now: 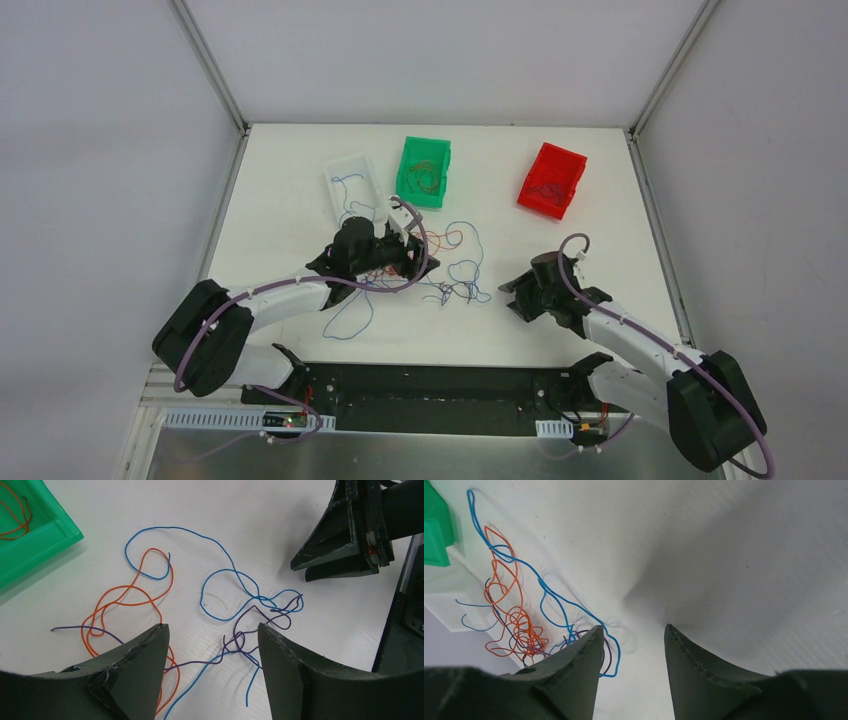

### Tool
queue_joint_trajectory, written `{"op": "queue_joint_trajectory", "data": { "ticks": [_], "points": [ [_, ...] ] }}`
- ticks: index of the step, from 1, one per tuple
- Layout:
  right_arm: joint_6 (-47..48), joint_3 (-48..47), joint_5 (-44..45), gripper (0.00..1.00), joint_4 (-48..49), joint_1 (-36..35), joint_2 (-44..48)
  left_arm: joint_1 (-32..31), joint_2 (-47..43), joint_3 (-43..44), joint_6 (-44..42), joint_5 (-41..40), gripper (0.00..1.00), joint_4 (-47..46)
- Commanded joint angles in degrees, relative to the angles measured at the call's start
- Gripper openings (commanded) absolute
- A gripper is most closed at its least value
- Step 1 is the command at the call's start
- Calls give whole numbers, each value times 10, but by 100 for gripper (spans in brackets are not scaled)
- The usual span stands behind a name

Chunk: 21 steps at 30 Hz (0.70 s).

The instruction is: Untangle the cables

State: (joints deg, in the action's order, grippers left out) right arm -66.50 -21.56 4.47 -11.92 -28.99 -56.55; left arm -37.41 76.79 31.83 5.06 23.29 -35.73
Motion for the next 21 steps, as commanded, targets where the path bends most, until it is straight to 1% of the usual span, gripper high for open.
{"op": "queue_joint_trajectory", "data": {
  "ticks": [1, 8, 12, 15, 16, 17, 19, 20, 21],
  "points": [
    [-57, -5, -23, 50, 38, -16, -35, 1, -22, -5, -13, -14, 67, -14],
    [-69, -7, -29, 46, 93, -39, -94, 1, -15, 2, -22, -16, 68, 3],
    [-80, -11, -37, 42, 117, -50, -122, 1, 23, 44, -28, -12, 67, 65],
    [-84, -19, -39, 41, 117, -60, -128, 1, 41, 59, -28, -5, 69, 92],
    [-83, -20, -39, 38, 117, -62, -127, 1, 49, 67, -27, -3, 70, 106],
    [-82, -21, -39, 29, 113, -64, -124, 1, 57, 78, -25, -3, 70, 125],
    [-76, -22, -30, 7, 96, -64, -105, 1, 75, 103, -23, 1, 70, 164],
    [-72, -24, -24, 0, 80, -64, -96, 1, 83, 112, -22, 6, 70, 177],
    [-67, -28, -12, 0, 65, -63, -84, 1, 88, 116, -23, 12, 70, 182]
  ]
}}
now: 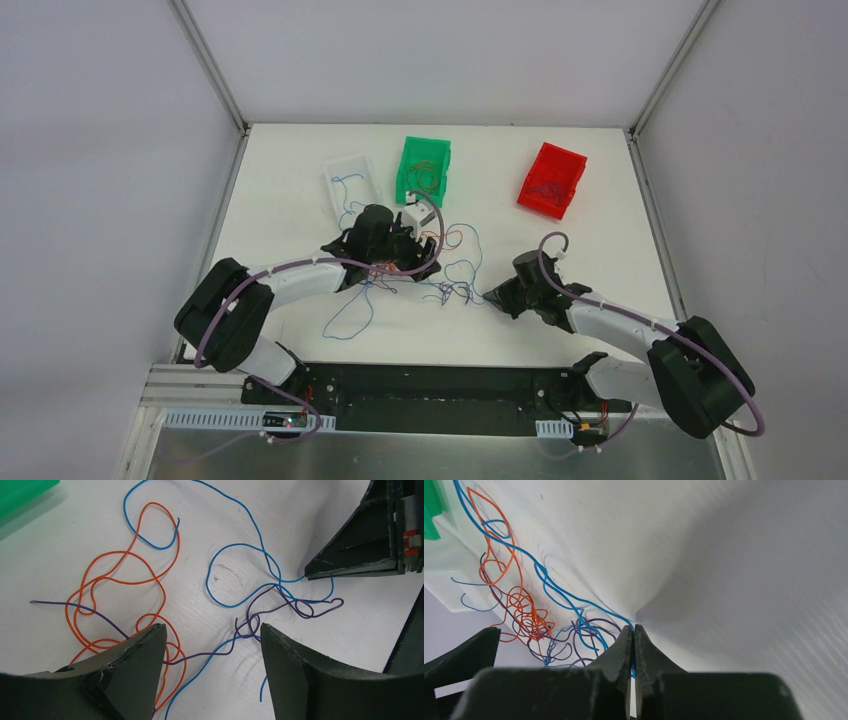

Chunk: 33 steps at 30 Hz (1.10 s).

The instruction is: Untangle the cables

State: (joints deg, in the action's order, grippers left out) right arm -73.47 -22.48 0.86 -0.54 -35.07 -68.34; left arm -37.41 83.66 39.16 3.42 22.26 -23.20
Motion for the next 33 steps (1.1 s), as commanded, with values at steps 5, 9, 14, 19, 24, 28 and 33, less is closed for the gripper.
{"op": "queue_joint_trajectory", "data": {
  "ticks": [5, 9, 14, 19, 24, 28, 33],
  "points": [
    [49, -56, 86, 0, -116, 0, 93, 0, 49, 60, -27, 43, 70, 89],
    [93, -95, 122, 0, -160, 2, 125, 0, 81, 100, -50, 54, 69, 158],
    [133, -136, 136, 0, -189, 11, 133, -8, 69, 100, -69, 78, 69, 163],
    [176, -179, 144, 0, -201, 14, 132, -14, 46, 75, -76, 68, 69, 124],
    [258, -273, 164, 0, -236, 14, 136, -14, 32, 60, -75, 46, 68, 96],
    [359, -358, 152, 0, -261, 14, 142, -14, 20, 46, -80, 29, 67, 80],
    [502, -442, 111, 0, -262, 14, 154, -15, 21, 49, -78, 23, 67, 83]
  ]
}}
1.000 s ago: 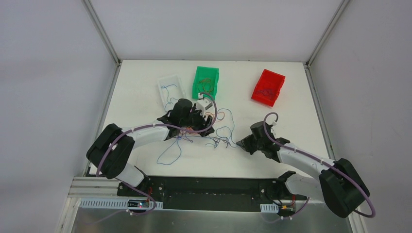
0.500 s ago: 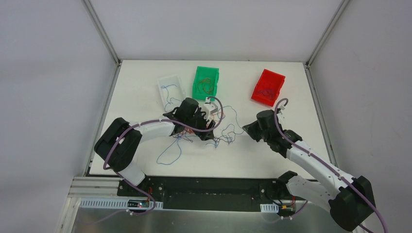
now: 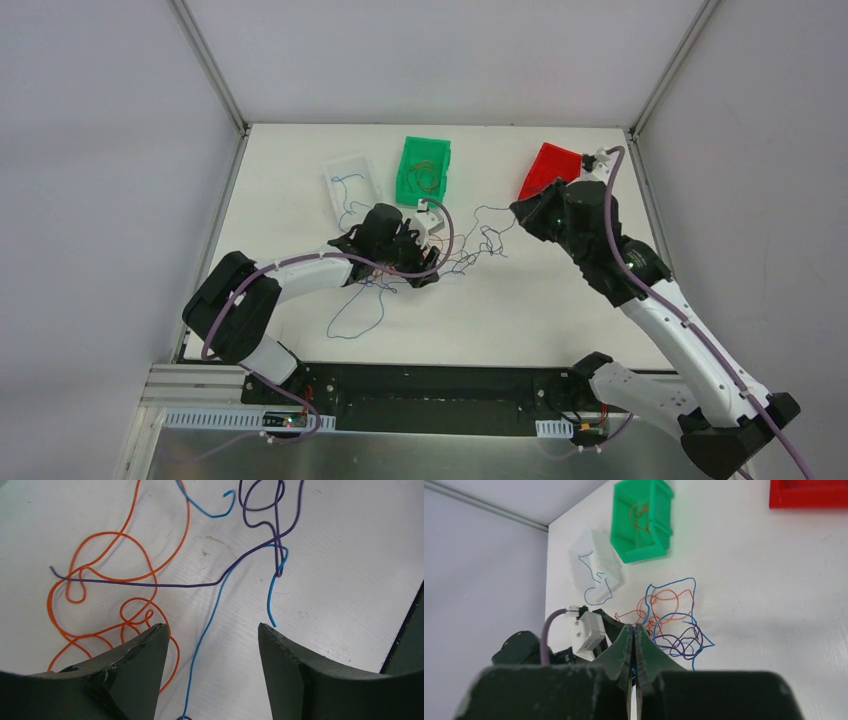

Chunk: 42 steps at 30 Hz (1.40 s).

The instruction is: Untangle the cables

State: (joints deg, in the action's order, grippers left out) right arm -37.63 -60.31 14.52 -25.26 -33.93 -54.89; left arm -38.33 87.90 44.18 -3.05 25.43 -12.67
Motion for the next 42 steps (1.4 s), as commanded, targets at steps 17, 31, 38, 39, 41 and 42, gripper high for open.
{"op": "queue_joint_trajectory", "data": {
  "ticks": [17, 31, 38, 39, 41, 42],
  "points": [
    [229, -242, -30, 0, -12, 3, -42, -5, -51, -25, -6, -16, 67, -52],
    [234, -245, 29, 0, 7, 3, -35, -6, -63, -36, -14, -156, 66, -43],
    [246, -266, 48, 0, -12, 3, -44, -5, -73, -45, -20, -168, 65, -53],
    [250, -269, 58, 0, -12, 3, -44, -5, -73, -46, -19, -173, 64, -54],
    [259, -278, 98, 0, -19, 3, -45, -5, -66, -45, -9, -195, 64, -53],
    [262, -285, 130, 0, -25, 4, -47, -5, -58, -41, 0, -213, 64, -44]
  ]
}}
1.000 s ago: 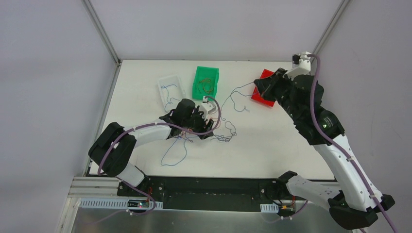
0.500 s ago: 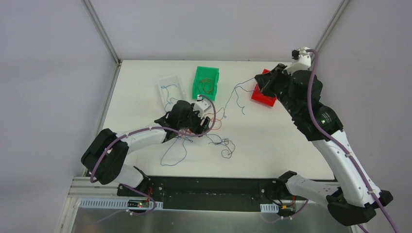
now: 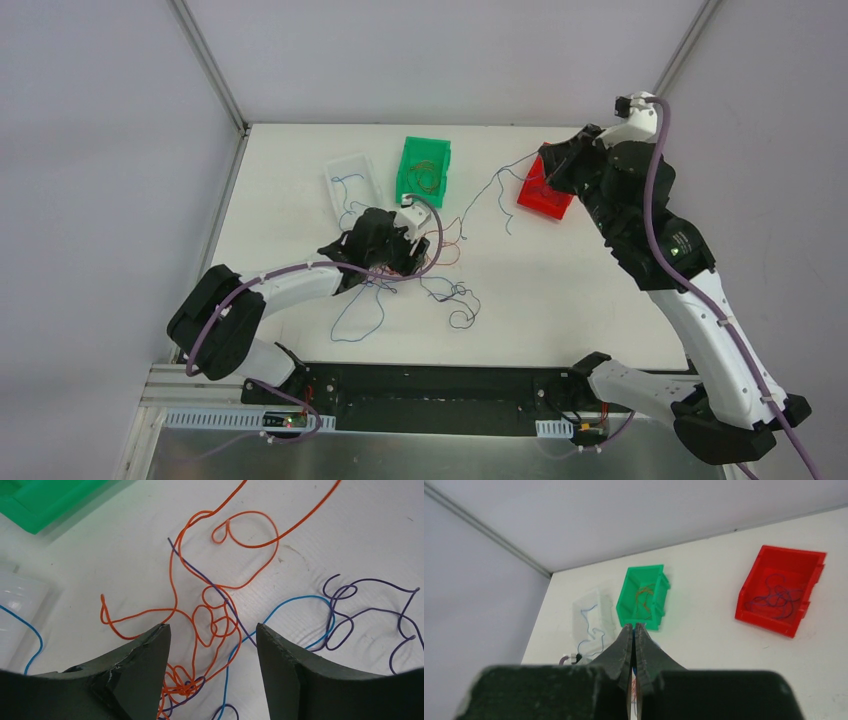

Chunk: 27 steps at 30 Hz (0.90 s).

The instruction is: Untangle the cables

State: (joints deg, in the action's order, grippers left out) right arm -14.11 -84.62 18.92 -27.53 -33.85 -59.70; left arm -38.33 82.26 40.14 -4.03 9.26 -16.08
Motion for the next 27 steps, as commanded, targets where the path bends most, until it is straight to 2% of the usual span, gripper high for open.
{"op": "queue_joint_trajectory", "data": {
  "ticks": [1, 5, 9, 13, 23, 27],
  "points": [
    [32, -45, 115, 0, -5, 3, -1, -5, 13, 10, 21, -67, 65, 6],
    [45, -40, 212, 0, 5, 9, 0, -4, 77, 84, 36, -113, 64, 120],
    [56, -17, 319, 0, 26, 19, 6, -2, 103, 103, 38, -148, 65, 147],
    [62, 20, 410, 0, 53, 44, 17, 9, 119, 121, 67, -150, 66, 179],
    [26, 71, 401, 0, 64, 99, 49, 17, 148, 151, 78, -127, 65, 218],
    [3, 83, 309, 0, 57, 101, 58, 18, 111, 138, 76, -118, 62, 200]
  ]
}}
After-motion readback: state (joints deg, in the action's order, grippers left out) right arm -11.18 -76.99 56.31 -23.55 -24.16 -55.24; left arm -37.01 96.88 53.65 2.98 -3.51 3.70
